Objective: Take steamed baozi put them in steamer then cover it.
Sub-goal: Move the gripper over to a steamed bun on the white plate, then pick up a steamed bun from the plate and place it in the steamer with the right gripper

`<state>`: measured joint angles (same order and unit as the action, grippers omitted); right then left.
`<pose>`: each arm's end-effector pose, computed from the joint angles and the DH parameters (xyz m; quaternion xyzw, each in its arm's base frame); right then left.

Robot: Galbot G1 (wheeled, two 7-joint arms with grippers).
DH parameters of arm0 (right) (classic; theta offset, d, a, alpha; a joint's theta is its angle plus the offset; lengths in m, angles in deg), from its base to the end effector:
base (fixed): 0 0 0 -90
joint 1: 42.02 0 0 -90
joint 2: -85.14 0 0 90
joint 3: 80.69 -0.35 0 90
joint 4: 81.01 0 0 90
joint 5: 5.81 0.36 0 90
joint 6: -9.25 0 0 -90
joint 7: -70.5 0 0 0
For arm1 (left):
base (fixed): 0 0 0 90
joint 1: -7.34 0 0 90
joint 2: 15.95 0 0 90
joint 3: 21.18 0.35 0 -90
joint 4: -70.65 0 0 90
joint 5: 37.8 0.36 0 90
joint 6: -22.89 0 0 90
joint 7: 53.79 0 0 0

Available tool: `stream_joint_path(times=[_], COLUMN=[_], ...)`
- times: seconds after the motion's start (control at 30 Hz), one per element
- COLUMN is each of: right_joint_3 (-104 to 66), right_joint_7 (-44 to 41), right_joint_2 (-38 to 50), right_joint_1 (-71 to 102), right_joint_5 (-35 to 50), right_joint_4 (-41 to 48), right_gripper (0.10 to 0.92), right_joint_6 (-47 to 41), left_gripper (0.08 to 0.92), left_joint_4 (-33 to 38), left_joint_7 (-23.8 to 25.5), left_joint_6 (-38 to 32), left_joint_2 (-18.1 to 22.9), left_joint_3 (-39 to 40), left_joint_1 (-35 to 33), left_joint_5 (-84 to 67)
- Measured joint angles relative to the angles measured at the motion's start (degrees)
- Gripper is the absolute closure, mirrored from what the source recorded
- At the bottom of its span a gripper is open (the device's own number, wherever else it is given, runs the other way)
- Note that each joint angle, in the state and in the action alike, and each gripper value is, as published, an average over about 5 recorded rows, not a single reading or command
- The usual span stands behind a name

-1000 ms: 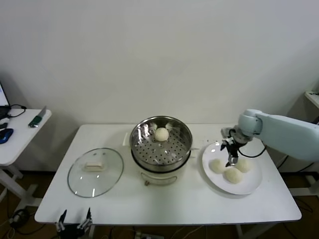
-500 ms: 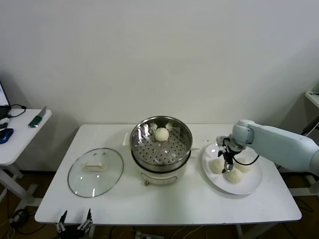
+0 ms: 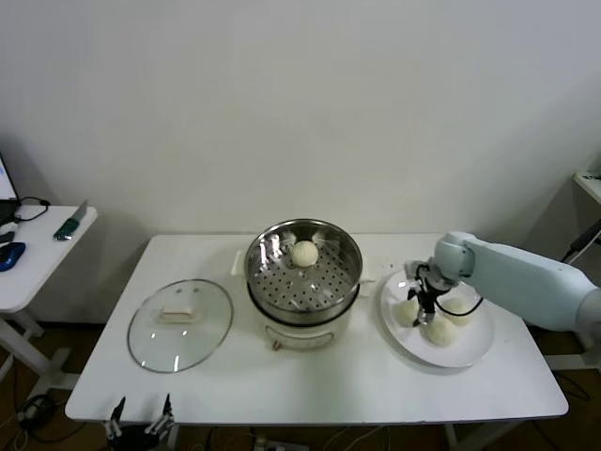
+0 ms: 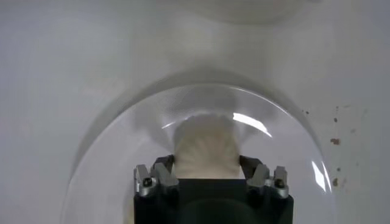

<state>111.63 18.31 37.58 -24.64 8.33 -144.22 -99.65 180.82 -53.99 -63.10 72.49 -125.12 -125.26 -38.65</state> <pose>0.5425 -0.1140 -0.2416 0.4780 -0.5548 0.5057 0.4561 0.0901 0.0875 -0.3866 0.1020 -0.9670 -0.0644 0.2246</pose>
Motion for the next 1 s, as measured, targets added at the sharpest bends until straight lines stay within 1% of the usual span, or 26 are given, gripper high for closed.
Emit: stream_joint_path(times=[0.23, 0.43, 0.77, 1.0], right_joint_3=[0.91, 4.32, 13.89, 16.19], right_joint_7=[-0.43, -1.38, -3.86, -3.95], right_joint_2=[0.16, -0.10, -2.16, -5.77], right_joint_1=[-2.20, -7.71, -25.05, -34.76], right_joint_5=[1.36, 4.25, 12.61, 19.51], right_joint_4=[-0.80, -2.23, -7.12, -11.23], right_gripper=[0.321, 0.321, 0.321, 0.321], right_joint_6=[0.24, 0.71, 0.59, -0.88], left_gripper=[0.177, 0.177, 0.177, 0.177], left_joint_4=[0.31, 0.55, 0.81, 1.09], left_joint_7=[-0.04, -0.06, -0.10, 0.06], left_joint_6=[-0.14, -0.18, -0.46, -0.53], left_joint_2=[0.00, 0.03, 0.03, -0.19], left_joint_3=[-0.04, 0.07, 0.39, 0.46], left_joint_1=[-0.09, -0.06, 0.41, 0.75], left_joint_5=[0.01, 0.01, 0.00, -0.01])
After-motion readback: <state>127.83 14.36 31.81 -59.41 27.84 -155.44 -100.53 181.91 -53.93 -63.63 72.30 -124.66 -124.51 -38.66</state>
